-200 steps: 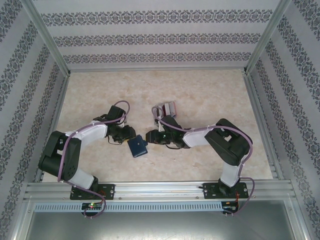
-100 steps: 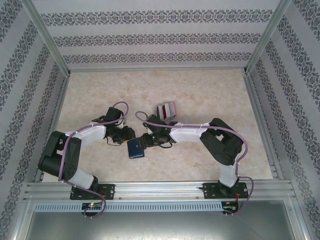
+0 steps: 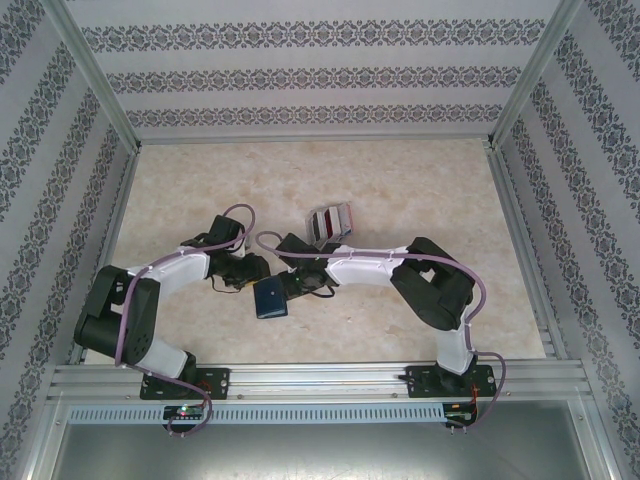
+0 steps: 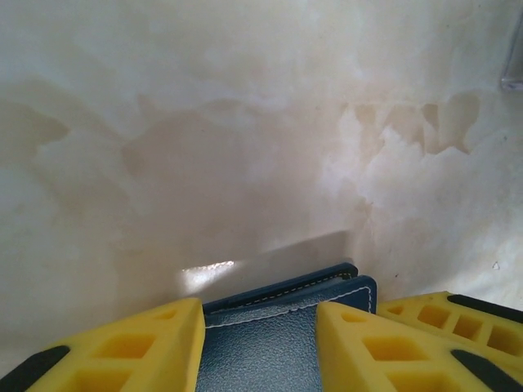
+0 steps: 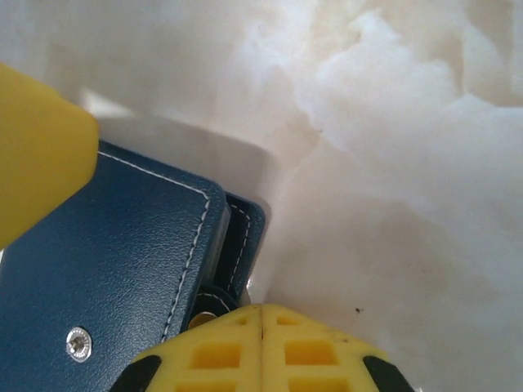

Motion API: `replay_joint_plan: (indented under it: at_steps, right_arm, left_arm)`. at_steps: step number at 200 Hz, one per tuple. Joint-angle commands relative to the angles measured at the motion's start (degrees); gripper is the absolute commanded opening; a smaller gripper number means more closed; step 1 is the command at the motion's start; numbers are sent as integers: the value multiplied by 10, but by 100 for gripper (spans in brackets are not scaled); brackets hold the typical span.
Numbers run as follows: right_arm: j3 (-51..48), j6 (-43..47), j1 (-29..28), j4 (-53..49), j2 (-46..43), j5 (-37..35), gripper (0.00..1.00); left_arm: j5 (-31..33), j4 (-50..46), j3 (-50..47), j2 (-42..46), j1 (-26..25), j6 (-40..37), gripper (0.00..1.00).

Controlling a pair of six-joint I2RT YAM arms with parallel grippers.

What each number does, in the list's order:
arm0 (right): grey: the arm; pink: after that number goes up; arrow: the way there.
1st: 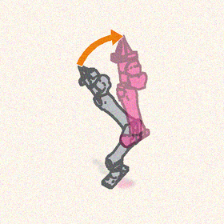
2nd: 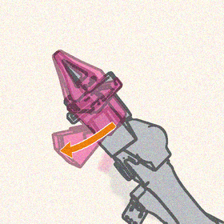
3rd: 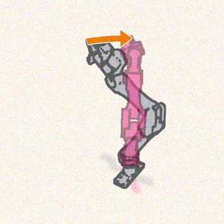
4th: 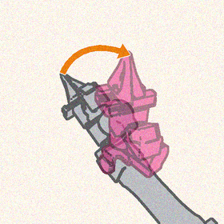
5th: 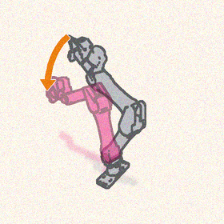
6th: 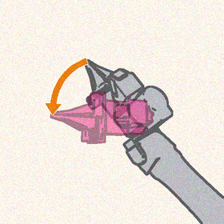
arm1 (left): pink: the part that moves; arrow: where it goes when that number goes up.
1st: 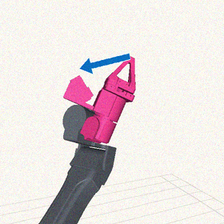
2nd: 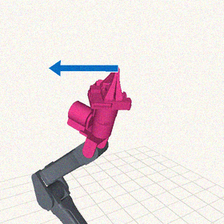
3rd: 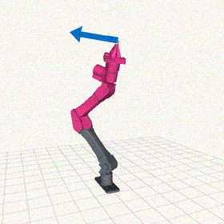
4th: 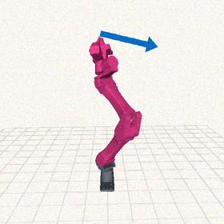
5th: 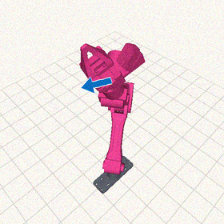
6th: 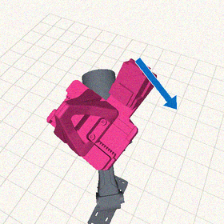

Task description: Put the credit cards into the card holder

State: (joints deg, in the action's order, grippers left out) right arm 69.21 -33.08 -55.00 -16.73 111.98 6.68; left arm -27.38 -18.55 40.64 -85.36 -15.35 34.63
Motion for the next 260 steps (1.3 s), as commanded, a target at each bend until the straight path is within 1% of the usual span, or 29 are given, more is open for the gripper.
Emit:
replay_joint_plan:
  at_steps: [1,20,33,44,54,74,86,111,137,165,176,188,211,228,238,260]
  right_arm:
    - [-18,7,-4,-14,15,6,0]
    - [-32,4,7,0,3,15,0]
    - [-49,2,14,23,-15,28,0]
    - [-60,10,17,41,-28,37,0]
    - [-70,16,22,55,-39,46,0]
    - [-82,44,36,75,-60,85,10]
    - [-85,86,42,74,-73,103,18]
    - [-80,202,51,60,-78,155,28]
    - [-77,294,51,57,-72,168,40]
    - [-60,349,50,56,-43,161,44]
    - [-60,358,49,66,-32,159,46]
    - [-52,366,48,68,-20,173,47]
    - [-43,385,38,71,-2,180,48]
    - [-37,391,33,70,15,168,47]
    - [-32,391,32,67,23,161,42]
    - [-43,392,29,82,22,127,26]
  left_arm:
    - [-7,-38,-18,34,5,-16,42]
    - [-3,-70,-13,70,5,-2,43]
    - [-28,-69,-19,96,5,15,43]
    - [-54,-59,-27,114,4,30,41]
    - [-59,-64,-30,129,-2,40,36]
    - [-56,-63,-44,158,-12,60,27]
    - [-58,-47,-58,167,-17,68,24]
    - [-77,3,-81,136,-21,87,23]
    - [-85,28,-75,95,-30,83,23]
    - [-89,38,-66,66,-34,76,23]
    - [-90,41,-64,59,-33,74,23]
    - [-87,36,-61,54,-33,70,23]
    - [-71,33,-59,35,-34,62,23]
    - [-60,29,-56,15,-34,57,22]
    - [-54,30,-59,9,-33,57,21]
    - [-46,36,-60,-5,-33,53,21]
